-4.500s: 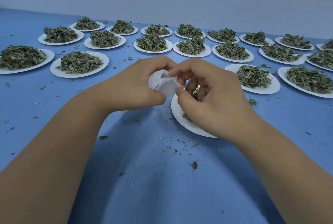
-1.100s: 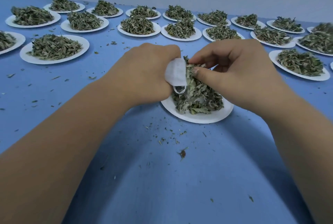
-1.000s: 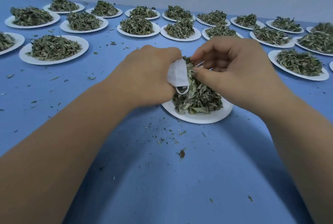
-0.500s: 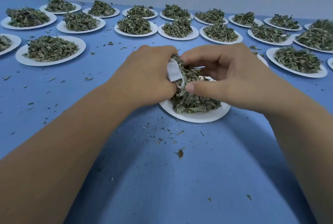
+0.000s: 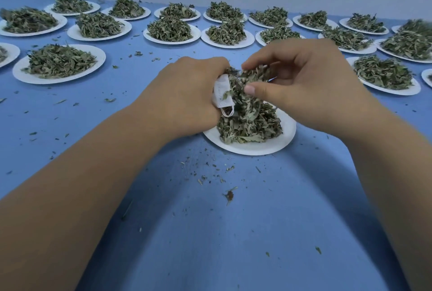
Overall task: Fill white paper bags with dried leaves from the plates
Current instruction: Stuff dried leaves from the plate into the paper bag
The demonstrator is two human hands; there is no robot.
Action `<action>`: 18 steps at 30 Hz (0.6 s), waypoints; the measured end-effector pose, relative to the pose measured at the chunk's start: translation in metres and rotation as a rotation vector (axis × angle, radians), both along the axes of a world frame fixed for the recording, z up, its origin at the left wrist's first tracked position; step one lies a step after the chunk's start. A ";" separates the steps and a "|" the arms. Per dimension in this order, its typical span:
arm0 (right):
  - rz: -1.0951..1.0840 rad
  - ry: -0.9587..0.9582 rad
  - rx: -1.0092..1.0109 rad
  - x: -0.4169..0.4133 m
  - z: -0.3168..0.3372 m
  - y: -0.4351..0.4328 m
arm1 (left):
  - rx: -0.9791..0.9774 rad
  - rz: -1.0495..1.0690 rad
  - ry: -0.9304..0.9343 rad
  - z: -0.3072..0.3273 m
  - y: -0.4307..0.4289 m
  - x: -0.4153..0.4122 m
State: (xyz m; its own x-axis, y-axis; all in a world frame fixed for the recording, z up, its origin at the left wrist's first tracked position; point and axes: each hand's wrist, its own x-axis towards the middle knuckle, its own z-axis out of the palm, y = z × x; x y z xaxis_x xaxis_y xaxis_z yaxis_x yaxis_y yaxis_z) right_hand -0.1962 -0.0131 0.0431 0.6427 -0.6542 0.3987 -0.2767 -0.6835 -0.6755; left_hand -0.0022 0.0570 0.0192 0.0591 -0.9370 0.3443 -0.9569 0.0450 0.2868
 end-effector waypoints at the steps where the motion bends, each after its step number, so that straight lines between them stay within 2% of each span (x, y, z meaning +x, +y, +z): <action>1: -0.005 -0.035 0.030 0.000 0.001 -0.001 | -0.002 0.003 -0.005 0.000 0.000 0.000; 5: 0.003 -0.119 0.107 0.003 0.001 0.002 | -0.028 -0.015 0.018 0.000 -0.001 -0.003; 11: -0.092 -0.094 -0.024 0.016 -0.009 0.015 | -0.059 -0.031 0.066 -0.004 -0.004 -0.006; 18: -0.076 -0.051 -0.021 0.021 -0.013 0.018 | -0.065 -0.063 0.095 -0.003 -0.001 -0.005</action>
